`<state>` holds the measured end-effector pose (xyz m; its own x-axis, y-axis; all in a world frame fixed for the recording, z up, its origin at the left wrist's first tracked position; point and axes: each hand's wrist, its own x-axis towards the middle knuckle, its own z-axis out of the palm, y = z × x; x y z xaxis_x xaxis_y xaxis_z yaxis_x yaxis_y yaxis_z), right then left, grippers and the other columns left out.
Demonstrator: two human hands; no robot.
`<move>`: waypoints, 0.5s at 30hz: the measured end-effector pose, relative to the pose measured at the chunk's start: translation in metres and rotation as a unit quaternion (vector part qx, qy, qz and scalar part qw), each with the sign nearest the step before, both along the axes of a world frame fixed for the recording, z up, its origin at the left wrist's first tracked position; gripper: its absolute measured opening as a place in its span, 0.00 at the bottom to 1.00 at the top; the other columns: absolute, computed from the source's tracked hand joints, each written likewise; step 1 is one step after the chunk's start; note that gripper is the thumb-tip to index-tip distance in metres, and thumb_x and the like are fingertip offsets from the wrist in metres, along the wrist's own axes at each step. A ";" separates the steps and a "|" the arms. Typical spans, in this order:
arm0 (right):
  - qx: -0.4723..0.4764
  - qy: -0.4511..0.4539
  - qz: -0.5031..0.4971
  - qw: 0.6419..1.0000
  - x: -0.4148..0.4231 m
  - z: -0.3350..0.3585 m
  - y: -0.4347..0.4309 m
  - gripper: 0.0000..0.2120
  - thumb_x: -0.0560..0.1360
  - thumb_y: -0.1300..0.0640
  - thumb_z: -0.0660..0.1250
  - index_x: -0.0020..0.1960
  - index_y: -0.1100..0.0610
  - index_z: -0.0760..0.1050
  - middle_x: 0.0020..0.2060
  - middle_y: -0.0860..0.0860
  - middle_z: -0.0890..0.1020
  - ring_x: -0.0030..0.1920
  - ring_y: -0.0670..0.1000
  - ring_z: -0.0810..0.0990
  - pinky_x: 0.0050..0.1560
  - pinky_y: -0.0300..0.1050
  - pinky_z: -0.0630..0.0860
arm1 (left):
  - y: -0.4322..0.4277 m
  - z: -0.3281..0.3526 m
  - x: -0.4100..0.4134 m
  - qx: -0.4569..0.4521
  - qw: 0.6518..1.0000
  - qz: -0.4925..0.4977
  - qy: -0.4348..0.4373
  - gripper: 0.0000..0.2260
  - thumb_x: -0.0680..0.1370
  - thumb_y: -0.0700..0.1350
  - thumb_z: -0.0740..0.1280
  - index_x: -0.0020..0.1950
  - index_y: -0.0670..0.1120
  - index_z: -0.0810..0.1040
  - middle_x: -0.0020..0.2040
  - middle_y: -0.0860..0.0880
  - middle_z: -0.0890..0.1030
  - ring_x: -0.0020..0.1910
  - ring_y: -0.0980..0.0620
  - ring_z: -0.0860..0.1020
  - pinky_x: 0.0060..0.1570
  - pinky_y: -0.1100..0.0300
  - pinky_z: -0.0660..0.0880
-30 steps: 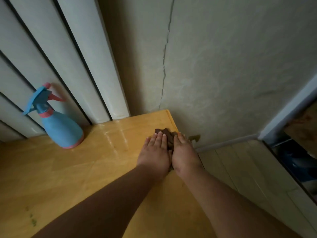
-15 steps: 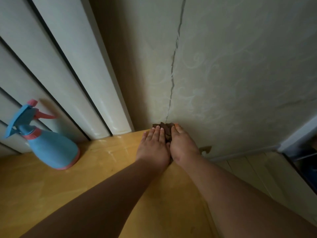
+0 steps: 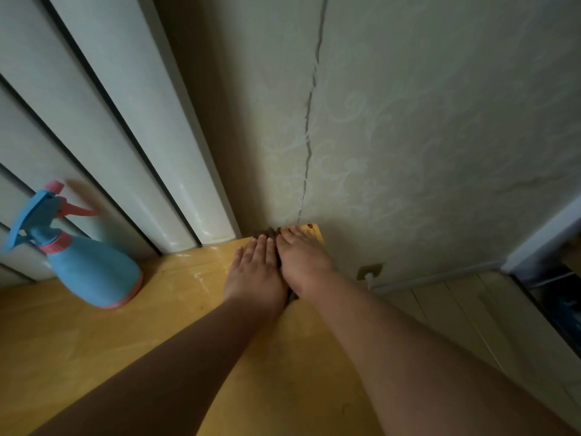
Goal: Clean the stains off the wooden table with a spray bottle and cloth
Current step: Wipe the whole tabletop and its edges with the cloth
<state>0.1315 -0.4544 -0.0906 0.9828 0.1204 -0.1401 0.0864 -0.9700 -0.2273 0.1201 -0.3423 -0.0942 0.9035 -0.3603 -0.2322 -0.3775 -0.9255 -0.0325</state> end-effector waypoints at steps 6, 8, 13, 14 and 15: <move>0.039 0.010 -0.111 0.993 -0.043 -0.010 0.025 0.29 0.83 0.49 0.48 0.79 0.60 0.45 0.79 0.55 0.47 0.78 0.53 0.42 0.77 0.51 0.38 | 0.020 0.002 -0.019 0.004 1.000 0.019 0.001 0.28 0.84 0.55 0.42 0.80 0.44 0.39 0.81 0.46 0.40 0.79 0.49 0.38 0.77 0.51 0.37; 0.035 0.007 -0.146 0.989 -0.051 -0.010 0.021 0.32 0.82 0.45 0.48 0.78 0.61 0.43 0.78 0.57 0.45 0.78 0.55 0.41 0.77 0.53 0.39 | 0.018 0.003 -0.019 -0.013 1.000 0.009 -0.005 0.27 0.84 0.54 0.41 0.80 0.45 0.41 0.81 0.47 0.42 0.79 0.50 0.40 0.76 0.52 0.36; 0.042 0.004 -0.186 0.982 -0.053 -0.010 0.013 0.33 0.82 0.45 0.47 0.78 0.63 0.42 0.78 0.58 0.43 0.77 0.55 0.39 0.77 0.53 0.39 | 0.009 0.002 -0.012 -0.032 0.999 -0.026 -0.014 0.26 0.85 0.54 0.42 0.81 0.46 0.43 0.81 0.48 0.44 0.79 0.52 0.41 0.75 0.55 0.35; 0.047 0.001 -0.192 0.980 -0.051 -0.010 0.013 0.33 0.82 0.46 0.47 0.78 0.63 0.42 0.78 0.58 0.43 0.77 0.55 0.39 0.77 0.53 0.40 | 0.008 0.001 -0.009 -0.033 0.999 -0.032 -0.014 0.26 0.85 0.54 0.41 0.81 0.47 0.43 0.81 0.48 0.45 0.79 0.52 0.41 0.75 0.55 0.36; 0.052 -0.003 -0.198 0.979 -0.048 -0.010 0.012 0.32 0.82 0.46 0.48 0.78 0.63 0.42 0.78 0.58 0.43 0.77 0.55 0.39 0.77 0.53 0.40 | 0.008 0.001 -0.006 -0.034 0.999 -0.037 -0.014 0.26 0.84 0.54 0.41 0.81 0.47 0.43 0.81 0.49 0.45 0.79 0.53 0.42 0.76 0.54 0.36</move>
<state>0.0831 -0.4427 -0.1006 0.9563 -0.2563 -0.1406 -0.2892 -0.8996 -0.3273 0.1146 -0.3345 -0.0935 0.8798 -0.4400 -0.1797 -0.4442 -0.8957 0.0184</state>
